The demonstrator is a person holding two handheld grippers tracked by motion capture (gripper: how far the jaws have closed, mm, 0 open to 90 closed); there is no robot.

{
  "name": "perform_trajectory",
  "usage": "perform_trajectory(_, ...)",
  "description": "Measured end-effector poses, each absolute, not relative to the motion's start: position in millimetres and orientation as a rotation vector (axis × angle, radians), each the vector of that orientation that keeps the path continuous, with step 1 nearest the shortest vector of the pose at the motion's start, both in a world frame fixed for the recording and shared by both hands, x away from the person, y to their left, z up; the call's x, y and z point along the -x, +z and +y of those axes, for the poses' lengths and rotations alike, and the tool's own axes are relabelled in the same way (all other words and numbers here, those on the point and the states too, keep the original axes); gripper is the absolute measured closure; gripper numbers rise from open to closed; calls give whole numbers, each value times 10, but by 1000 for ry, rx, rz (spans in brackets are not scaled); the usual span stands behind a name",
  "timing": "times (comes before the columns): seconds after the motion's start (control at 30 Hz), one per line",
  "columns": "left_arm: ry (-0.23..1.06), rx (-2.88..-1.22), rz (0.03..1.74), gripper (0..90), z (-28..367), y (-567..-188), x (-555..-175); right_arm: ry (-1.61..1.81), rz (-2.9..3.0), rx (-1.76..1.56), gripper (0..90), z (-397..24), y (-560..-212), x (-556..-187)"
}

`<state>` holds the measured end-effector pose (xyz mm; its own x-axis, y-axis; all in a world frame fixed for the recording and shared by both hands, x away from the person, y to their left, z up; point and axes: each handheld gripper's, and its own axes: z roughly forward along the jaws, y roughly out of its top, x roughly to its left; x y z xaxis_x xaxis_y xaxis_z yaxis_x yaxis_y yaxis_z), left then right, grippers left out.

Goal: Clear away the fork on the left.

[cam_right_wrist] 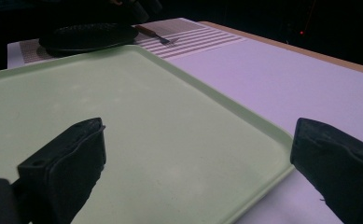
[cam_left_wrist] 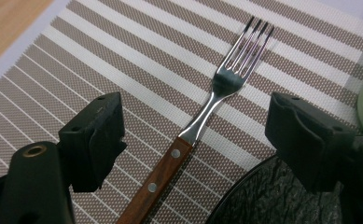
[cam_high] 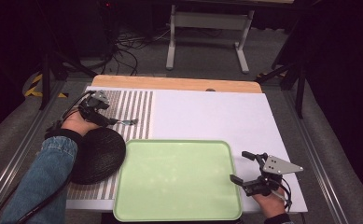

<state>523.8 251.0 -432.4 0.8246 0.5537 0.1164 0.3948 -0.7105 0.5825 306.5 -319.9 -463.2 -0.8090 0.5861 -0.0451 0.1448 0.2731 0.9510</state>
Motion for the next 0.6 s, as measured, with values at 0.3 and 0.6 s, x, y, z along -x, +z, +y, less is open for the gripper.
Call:
perform_trajectory(0.3, 412, -2554, 675, 209, 2432, -4418, -5285, 1553, 2163, -666, 41, -3211, -4642, -3062)
perform_trajectory(0.6, 394, -2611, 665, 301, 2435, -4461, -5349, 1542, 2149, -688, 41, -3260, -4642, -3024)
